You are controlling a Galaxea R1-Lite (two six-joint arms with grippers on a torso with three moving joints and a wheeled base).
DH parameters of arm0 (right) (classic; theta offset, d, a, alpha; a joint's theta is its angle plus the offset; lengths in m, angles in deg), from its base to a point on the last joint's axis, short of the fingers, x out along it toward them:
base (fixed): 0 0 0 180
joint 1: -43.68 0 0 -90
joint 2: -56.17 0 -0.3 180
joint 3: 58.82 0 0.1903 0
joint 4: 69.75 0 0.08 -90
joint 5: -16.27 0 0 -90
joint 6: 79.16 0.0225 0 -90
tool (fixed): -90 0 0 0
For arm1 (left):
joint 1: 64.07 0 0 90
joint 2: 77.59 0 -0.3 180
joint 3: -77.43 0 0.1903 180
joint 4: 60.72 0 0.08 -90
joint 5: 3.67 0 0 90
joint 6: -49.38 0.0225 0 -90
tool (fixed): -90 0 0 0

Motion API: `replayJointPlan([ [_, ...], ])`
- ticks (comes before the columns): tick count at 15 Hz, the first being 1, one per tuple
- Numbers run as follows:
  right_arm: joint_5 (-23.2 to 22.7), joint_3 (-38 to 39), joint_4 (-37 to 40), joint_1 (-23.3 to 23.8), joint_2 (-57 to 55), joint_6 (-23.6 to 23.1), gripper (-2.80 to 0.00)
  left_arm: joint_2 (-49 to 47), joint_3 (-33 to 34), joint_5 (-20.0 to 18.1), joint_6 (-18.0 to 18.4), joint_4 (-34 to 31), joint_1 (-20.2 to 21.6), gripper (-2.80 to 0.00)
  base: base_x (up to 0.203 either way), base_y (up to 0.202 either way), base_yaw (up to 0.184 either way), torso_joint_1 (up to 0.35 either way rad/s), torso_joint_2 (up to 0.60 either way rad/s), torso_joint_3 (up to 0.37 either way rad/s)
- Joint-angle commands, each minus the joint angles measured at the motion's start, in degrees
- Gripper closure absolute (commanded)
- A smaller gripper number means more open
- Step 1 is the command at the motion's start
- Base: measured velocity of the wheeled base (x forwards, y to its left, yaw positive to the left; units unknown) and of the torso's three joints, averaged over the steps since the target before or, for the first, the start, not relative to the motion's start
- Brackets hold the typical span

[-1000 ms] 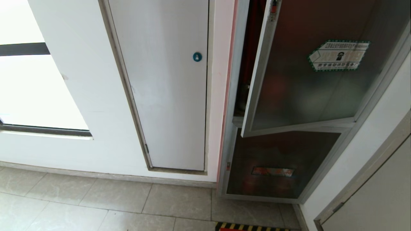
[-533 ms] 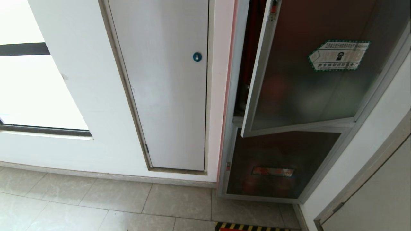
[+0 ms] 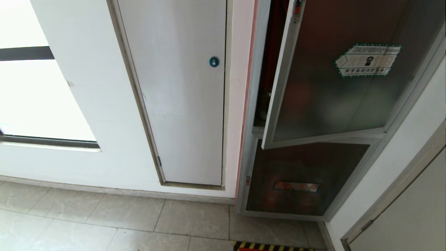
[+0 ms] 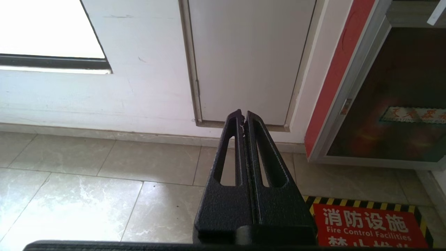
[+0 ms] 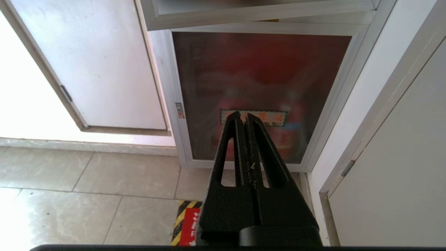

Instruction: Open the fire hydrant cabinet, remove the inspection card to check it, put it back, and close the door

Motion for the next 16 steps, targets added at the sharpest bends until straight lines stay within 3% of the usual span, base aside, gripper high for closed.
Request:
replayJointPlan([
  [1,0.0,0.1,0.0,0.0,-0.1,0.2,0.00,0.0,0.0,0.0,0.1,0.1,0.0,0.00,0.000,0.000,0.000,0.000,0.00,0.000],
  [6,0.0,0.0,0.0,0.0,-0.1,0.5,0.00,0.0,0.0,0.0,0.0,0.1,0.0,0.00,0.018,0.000,-0.001,0.000,0.00,0.000],
  [16,0.0,0.0,0.0,0.0,-0.1,0.7,0.00,0.0,0.0,0.0,-0.1,0.0,0.0,0.00,0.192,0.000,0.000,0.006,0.00,0.000],
])
